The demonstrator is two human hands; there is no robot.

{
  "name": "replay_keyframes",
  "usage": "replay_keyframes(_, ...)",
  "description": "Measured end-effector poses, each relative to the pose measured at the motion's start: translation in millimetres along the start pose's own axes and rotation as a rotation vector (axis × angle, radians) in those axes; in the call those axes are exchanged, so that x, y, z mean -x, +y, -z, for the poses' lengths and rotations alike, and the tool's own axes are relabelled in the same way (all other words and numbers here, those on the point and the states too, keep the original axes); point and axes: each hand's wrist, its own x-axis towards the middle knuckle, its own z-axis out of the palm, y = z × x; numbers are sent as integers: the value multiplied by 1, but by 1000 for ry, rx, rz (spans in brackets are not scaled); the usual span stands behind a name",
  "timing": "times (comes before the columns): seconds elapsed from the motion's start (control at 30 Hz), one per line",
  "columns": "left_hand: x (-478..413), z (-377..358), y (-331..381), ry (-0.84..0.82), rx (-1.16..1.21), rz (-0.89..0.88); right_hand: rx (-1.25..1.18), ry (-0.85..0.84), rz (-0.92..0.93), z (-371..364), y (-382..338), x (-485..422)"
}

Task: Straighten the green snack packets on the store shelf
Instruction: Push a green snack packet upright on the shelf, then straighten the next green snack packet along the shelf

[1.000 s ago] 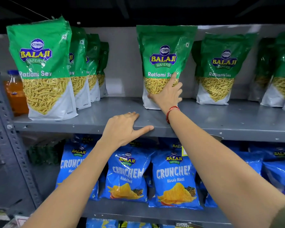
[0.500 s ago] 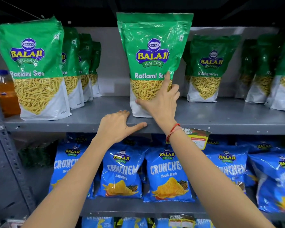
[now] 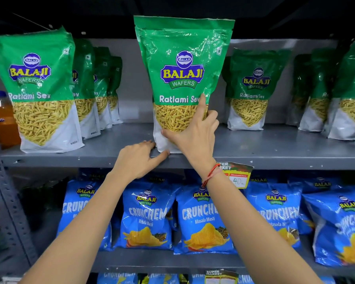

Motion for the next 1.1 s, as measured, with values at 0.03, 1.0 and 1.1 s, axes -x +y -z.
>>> replay_keyframes(0.03,0,0,0,4,3,0,-1,-1,4,1,0,1)
replay_keyframes(1.0,-30,-24,213,186,278,-113,18,-100,-84,64,199,-136)
replay_keyframes(1.1,-50,-36,227,-16,118,-89,84,-178,-129,60,220,-152)
